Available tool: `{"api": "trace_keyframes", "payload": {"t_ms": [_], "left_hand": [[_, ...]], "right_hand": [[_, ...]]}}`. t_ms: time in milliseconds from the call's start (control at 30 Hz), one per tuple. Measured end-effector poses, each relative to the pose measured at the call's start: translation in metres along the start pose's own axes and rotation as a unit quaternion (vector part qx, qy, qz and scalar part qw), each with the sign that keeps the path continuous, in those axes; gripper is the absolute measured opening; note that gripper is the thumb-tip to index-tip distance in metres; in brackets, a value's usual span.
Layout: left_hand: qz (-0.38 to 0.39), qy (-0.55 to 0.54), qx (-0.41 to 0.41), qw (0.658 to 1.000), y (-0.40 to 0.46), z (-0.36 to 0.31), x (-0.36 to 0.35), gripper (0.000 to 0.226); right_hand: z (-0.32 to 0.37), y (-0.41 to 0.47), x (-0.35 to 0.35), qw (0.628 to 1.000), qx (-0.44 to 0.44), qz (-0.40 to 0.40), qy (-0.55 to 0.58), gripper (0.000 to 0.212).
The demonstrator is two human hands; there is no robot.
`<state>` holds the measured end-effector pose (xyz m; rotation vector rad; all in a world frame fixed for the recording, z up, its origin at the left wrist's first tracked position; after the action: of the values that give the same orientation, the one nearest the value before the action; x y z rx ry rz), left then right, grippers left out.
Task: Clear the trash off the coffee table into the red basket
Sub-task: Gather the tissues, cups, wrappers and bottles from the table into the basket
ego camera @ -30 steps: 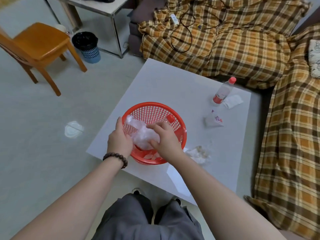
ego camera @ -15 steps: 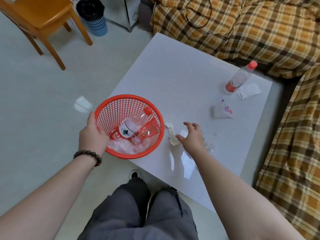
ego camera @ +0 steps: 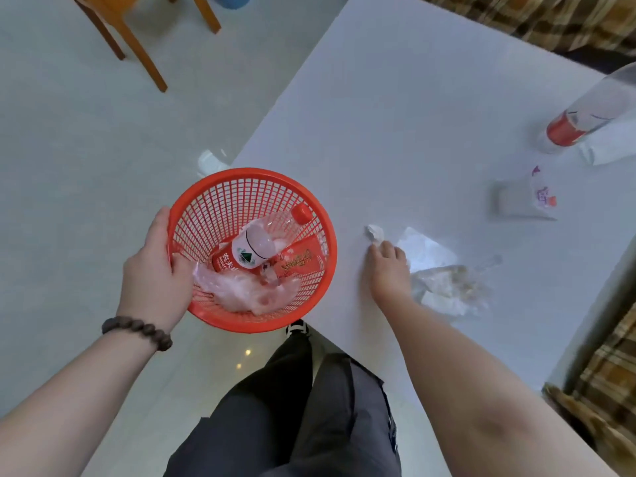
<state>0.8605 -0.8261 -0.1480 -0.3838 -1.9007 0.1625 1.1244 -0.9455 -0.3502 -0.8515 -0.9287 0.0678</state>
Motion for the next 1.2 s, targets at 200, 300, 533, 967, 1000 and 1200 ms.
{"api": "trace_keyframes", "payload": {"t_ms": [200, 300, 533, 967, 1000, 1200], "left_hand": [[0.005, -0.017, 0.011, 1.0, 0.001, 0.003, 0.007, 0.064], [0.02, -0.028, 0.016, 0.999, 0.002, -0.005, 0.013, 0.064], [0.05, -0.064, -0.024, 0.996, -0.002, -0.039, 0.023, 0.062], [0.074, -0.101, -0.113, 0.986, -0.031, -0.129, 0.013, 0.06], [0.075, -0.106, -0.116, 0.985, -0.035, -0.134, 0.01, 0.061], [0.094, -0.12, -0.119, 0.981, -0.046, -0.148, -0.008, 0.059]], "right_hand": [[0.002, -0.011, 0.019, 0.992, -0.019, -0.014, 0.122, 0.026], [0.015, -0.036, 0.047, 0.978, 0.008, -0.071, 0.195, 0.025], [0.059, -0.116, 0.138, 0.923, 0.109, -0.241, 0.279, 0.01], [0.111, -0.173, 0.15, 0.937, 0.239, -0.174, 0.185, 0.021], [0.107, -0.175, 0.148, 0.939, 0.242, -0.166, 0.177, 0.026], [0.047, -0.2, 0.153, 0.882, 0.202, -0.336, 0.263, 0.04]]}}
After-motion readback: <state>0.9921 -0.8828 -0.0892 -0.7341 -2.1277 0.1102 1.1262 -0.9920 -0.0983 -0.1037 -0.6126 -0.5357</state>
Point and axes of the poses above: each hand's wrist, its own y-axis towards the middle knuckle, its own x-axis out of the back of the hand, z = x × y, the point moved 1 cm from there along y, towards the middle knuckle, and after that the axes turned 13 degrees about z, right-handed, at the moved point
